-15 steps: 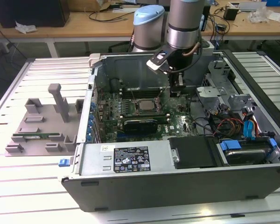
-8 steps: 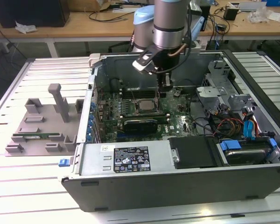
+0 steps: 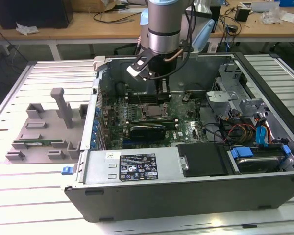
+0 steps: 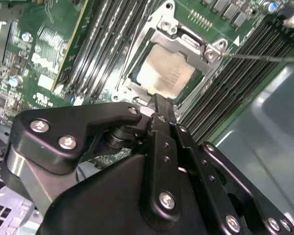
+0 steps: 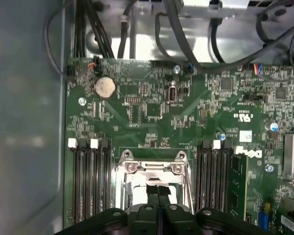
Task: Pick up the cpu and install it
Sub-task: 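Close the cpu cover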
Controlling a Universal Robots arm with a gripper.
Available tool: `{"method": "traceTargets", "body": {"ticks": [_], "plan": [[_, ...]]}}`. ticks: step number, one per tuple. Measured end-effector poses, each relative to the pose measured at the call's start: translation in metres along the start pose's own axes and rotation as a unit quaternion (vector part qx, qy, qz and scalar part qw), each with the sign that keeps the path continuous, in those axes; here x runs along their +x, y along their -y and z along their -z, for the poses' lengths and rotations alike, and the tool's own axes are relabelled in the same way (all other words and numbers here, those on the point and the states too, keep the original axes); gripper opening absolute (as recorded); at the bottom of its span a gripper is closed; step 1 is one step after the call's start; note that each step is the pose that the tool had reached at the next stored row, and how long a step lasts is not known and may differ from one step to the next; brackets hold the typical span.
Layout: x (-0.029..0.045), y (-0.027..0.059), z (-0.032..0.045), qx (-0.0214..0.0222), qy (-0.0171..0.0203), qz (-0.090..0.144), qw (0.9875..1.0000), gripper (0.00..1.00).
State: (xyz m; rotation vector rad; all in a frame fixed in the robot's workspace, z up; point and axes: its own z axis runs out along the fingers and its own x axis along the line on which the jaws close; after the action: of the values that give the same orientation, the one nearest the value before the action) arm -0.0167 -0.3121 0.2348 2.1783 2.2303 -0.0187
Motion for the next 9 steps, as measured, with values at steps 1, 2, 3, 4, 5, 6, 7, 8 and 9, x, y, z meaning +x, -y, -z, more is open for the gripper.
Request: {"method": "traceTargets", "body": {"ticks": [1, 2, 3, 4, 5, 6, 7, 8, 9], "plan": [[-0.0005, 0.0027, -0.0017, 0.0, 0.0, 0.0, 1.0, 0.11], [-0.001, 0.0045, -0.0024, 0.0, 0.0001, 0.0, 1.0, 0.11], [-0.0014, 0.006, -0.003, 0.0, 0.0, 0.0, 1.0, 0.11], [-0.0018, 0.009, -0.0038, 0.0, 0.0, 0.0, 1.0, 0.11], [-0.0018, 0.0092, -0.0038, 0.0, 0.0001, 0.0, 1.0, 0.11], [-0.0018, 0.0093, -0.0038, 0.0, 0.0001, 0.002, 1.0, 0.11], [-0.0018, 0.0093, -0.0038, -0.0005, -0.0001, 0.018, 0.9998, 0.11], [-0.0018, 0.0093, -0.0038, -0.0009, -0.0002, 0.036, 0.9993, 0.11], [-0.0018, 0.0093, -0.0038, -0.0014, -0.0004, 0.057, 0.9984, 0.11]]}}
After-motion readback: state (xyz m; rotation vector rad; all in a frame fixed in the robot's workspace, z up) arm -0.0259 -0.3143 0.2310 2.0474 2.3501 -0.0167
